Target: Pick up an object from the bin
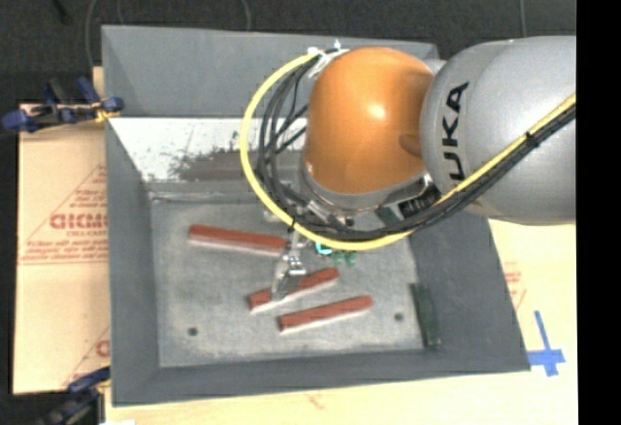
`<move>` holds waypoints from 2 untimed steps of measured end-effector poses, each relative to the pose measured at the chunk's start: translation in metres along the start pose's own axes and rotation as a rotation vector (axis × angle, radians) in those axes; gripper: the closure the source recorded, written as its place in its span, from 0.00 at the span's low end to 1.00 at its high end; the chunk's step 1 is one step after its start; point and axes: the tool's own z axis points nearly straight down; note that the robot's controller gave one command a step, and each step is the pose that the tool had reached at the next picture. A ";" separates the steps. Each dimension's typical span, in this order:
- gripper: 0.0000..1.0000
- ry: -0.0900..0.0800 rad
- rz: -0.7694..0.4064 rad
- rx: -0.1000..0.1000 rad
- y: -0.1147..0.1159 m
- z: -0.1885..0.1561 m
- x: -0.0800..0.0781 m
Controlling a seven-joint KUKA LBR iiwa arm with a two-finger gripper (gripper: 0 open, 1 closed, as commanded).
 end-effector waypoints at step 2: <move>0.00 -0.014 -0.064 0.000 -0.010 0.035 -0.009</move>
Offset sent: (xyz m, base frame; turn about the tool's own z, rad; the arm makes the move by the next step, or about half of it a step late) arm 0.0276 -0.0425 -0.1760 -0.2872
